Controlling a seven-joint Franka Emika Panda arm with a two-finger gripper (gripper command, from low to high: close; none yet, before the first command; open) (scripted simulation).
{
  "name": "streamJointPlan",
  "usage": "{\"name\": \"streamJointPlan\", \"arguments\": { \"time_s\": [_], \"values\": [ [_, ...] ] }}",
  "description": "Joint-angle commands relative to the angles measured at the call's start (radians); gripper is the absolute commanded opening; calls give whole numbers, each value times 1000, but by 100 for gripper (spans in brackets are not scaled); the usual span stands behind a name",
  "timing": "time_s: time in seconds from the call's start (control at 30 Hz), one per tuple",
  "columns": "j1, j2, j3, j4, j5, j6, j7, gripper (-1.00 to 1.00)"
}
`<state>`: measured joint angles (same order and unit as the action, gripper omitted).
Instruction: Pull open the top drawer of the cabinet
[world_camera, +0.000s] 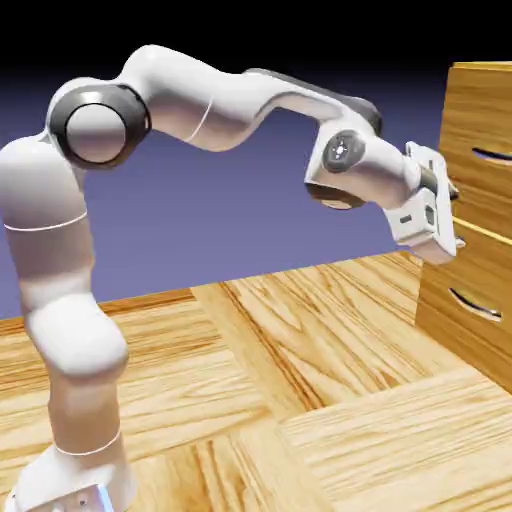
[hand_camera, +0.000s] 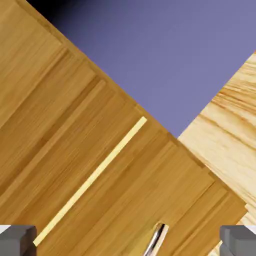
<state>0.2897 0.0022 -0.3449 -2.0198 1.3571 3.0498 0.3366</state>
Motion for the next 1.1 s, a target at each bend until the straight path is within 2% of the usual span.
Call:
{"name": "streamJointPlan", "arguments": {
  "time_s": [0.0, 1.07],
  "values": [
    [9, 18, -11, 25, 44, 0, -13, 0],
    [294, 605, -365, 836, 1435, 14, -428, 0]
  ]
}}
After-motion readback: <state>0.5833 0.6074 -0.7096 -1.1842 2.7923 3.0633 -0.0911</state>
